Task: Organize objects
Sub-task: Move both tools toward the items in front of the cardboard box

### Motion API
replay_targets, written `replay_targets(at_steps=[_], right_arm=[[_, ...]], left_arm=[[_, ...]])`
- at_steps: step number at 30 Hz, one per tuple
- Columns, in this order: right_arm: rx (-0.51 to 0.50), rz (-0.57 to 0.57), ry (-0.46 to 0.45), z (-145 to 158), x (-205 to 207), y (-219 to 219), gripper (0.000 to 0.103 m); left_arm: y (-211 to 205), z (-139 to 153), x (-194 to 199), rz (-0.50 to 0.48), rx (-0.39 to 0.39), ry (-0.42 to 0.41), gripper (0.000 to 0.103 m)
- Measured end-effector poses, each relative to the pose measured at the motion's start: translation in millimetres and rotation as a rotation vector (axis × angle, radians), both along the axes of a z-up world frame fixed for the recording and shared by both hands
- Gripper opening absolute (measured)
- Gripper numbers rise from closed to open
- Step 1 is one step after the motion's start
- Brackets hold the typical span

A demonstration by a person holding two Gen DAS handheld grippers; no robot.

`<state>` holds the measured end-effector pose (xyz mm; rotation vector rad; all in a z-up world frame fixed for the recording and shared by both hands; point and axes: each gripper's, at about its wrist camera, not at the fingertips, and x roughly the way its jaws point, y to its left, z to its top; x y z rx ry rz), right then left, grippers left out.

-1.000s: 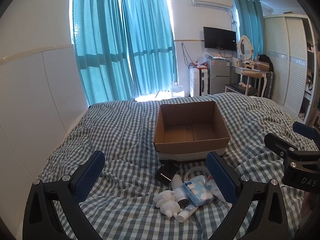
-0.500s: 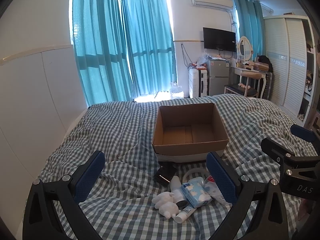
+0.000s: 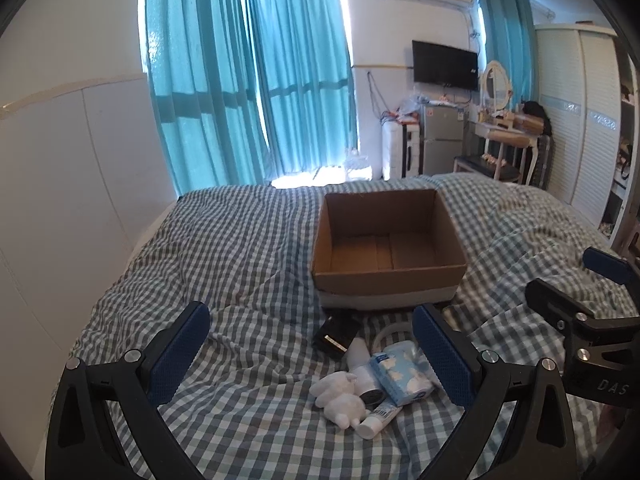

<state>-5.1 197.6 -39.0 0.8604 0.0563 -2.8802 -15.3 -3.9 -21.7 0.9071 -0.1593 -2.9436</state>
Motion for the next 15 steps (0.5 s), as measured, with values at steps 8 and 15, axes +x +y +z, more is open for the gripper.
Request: replay_targets(at_steps=[8, 15], right_arm=[[0.017, 0.023, -0.102, -30, -22, -7, 0.103], [0.031, 0.059, -0.214, -62, -45, -20, 0.103]], left_arm=[[-17, -43, -25, 0.033, 0.033, -0.138, 0.103], [-25, -82, -39, 0.027, 0.020, -0.233, 0.103]])
